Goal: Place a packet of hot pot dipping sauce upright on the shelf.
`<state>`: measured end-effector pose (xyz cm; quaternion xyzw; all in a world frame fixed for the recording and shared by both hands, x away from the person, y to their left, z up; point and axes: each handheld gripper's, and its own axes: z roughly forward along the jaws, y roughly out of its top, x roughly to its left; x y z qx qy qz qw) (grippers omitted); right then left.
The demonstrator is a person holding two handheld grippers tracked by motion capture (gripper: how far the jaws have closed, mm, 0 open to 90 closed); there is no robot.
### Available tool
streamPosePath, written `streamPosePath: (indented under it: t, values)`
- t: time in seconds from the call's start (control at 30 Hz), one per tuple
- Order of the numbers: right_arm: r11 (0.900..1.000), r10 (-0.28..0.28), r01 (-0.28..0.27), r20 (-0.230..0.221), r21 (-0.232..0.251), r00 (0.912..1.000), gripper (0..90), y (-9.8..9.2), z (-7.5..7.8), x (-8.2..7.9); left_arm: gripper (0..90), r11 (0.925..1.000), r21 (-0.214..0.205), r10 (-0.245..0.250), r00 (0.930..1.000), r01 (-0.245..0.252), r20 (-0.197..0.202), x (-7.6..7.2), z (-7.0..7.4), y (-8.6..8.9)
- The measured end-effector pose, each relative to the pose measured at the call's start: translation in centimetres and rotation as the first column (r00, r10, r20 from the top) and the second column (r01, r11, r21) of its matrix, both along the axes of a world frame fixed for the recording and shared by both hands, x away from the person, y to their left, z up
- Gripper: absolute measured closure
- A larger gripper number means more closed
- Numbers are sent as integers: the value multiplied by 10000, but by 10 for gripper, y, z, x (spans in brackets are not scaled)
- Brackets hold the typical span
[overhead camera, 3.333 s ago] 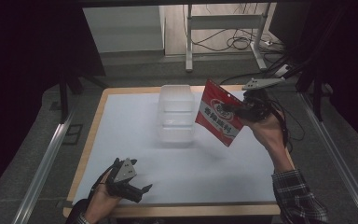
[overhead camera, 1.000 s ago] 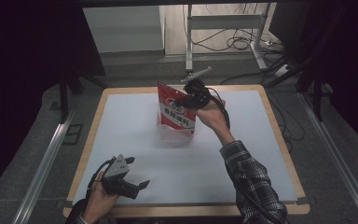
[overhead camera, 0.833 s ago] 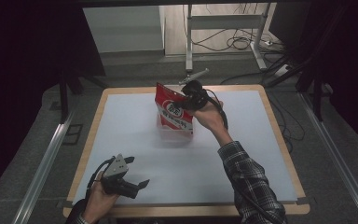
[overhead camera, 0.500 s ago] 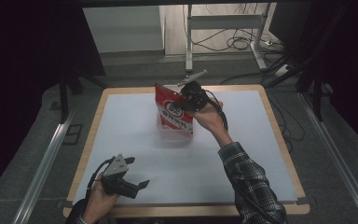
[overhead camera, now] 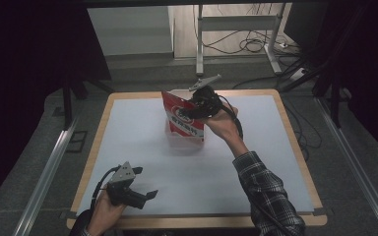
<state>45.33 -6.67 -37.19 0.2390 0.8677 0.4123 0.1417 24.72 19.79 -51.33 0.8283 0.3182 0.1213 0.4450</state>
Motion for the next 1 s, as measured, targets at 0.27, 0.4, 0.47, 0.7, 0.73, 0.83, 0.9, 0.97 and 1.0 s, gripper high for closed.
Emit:
streamPosePath:
  t: [0.27, 0.4, 0.47, 0.7, 0.73, 0.83, 0.9, 0.97, 1.0]
  values:
    - [9994, -318, 319, 38, -128, 9995, 350, -6, 2, -3, 16, 10000, -26, -58, 9999, 57, -133, 0, 1, 0]
    - [9995, -264, 266, 117, -180, 9996, 302, -8, 0, -4, 20, 9993, -287, -273, 9986, 260, -461, 0, 1, -1]
    - [9996, -238, 240, 139, -146, 9996, 283, -9, 0, -5, 22, 9987, -366, -374, 9971, 350, -658, 1, 1, -1]
    - [10000, -87, 88, 227, -25, 9997, 235, -14, 2, -12, 25, 9980, -465, -468, 9967, 438, -669, 1, 1, -1]
    - [10000, -46, 47, 251, -9, 9997, 228, -15, 2, -13, 26, 9980, -508, -416, 9971, 384, -635, 1, 1, 0]
    - [9999, -41, 38, 269, 100, 9996, 215, -18, 4, -16, 26, 9978, -531, -433, 9968, 398, -666, 1, 1, 0]
    - [9999, -44, 41, 254, 143, 9997, 212, -21, 5, -18, 25, 9979, -502, -447, 9967, 413, -683, 1, 1, -1]
    - [9999, -63, 59, 237, 159, 9997, 211, -24, 5, -20, 24, 9981, -466, -421, 9972, 393, -612, 1, 1, -1]
    - [9999, -49, 45, 232, 167, 9997, 211, -25, 5, -22, 25, 9982, -463, -405, 9975, 379, -584, 0, 1, -1]
